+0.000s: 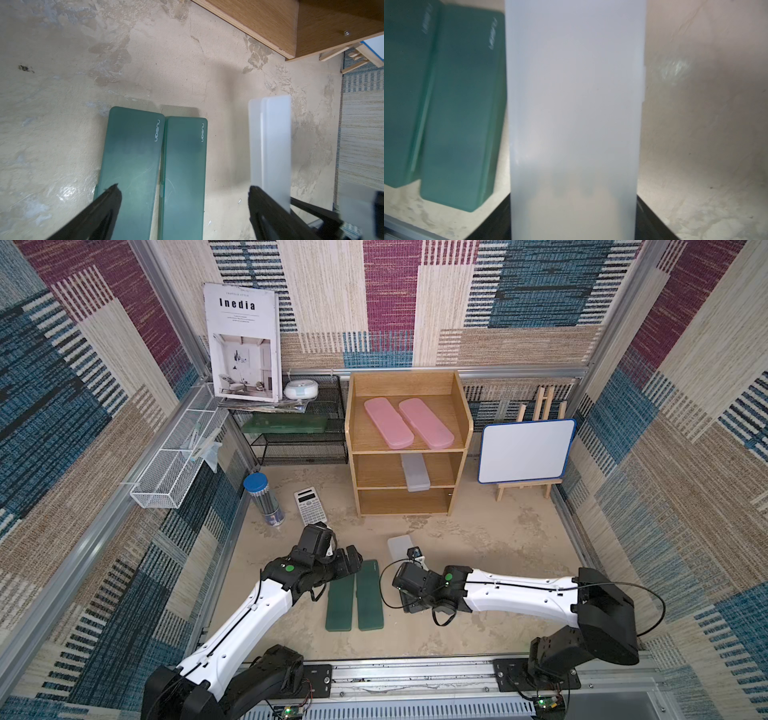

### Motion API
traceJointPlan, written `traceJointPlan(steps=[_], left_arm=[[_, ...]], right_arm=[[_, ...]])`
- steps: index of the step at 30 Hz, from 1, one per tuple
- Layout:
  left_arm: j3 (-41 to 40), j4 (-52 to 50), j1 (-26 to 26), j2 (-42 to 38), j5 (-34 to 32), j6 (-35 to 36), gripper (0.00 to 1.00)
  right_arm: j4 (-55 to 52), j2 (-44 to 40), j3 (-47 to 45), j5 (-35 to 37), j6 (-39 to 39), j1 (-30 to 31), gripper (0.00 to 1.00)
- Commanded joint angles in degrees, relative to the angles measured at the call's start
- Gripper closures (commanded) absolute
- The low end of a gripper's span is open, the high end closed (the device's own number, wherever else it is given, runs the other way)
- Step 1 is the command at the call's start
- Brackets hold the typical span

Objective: Place the pencil cases on the shelf according to color
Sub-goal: Pick up the pencil case from the center of the board, then place the pencil case on the shelf.

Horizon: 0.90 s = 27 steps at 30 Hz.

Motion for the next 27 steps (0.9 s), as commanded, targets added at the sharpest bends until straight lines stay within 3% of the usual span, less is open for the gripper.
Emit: traceJointPlan(steps=[1, 9, 18, 27], left_arm=[[0.2, 0.1, 0.1, 0.2, -1.0, 1.1, 0.01], [0.7, 0.1, 0.0, 1.0, -0.9, 1.9, 0.01], [1.5, 0.7, 0.0, 1.4, -0.3, 2.2, 0.01], [1.3, 1.3, 0.0, 2.4, 0.9, 2.8, 0.01]], right_arm=[[-2.1, 0.6, 4.5, 6.5, -1.6, -0.3, 0.30], [-0.1, 9.2, 21.0, 7.3, -10.4, -7.5, 0.30], [-2.2, 22.3, 42.0, 3.0, -16.2, -16.7, 0.30], [-2.7, 29.3, 50.4, 3.1, -17.2, -19.5, 0.28]])
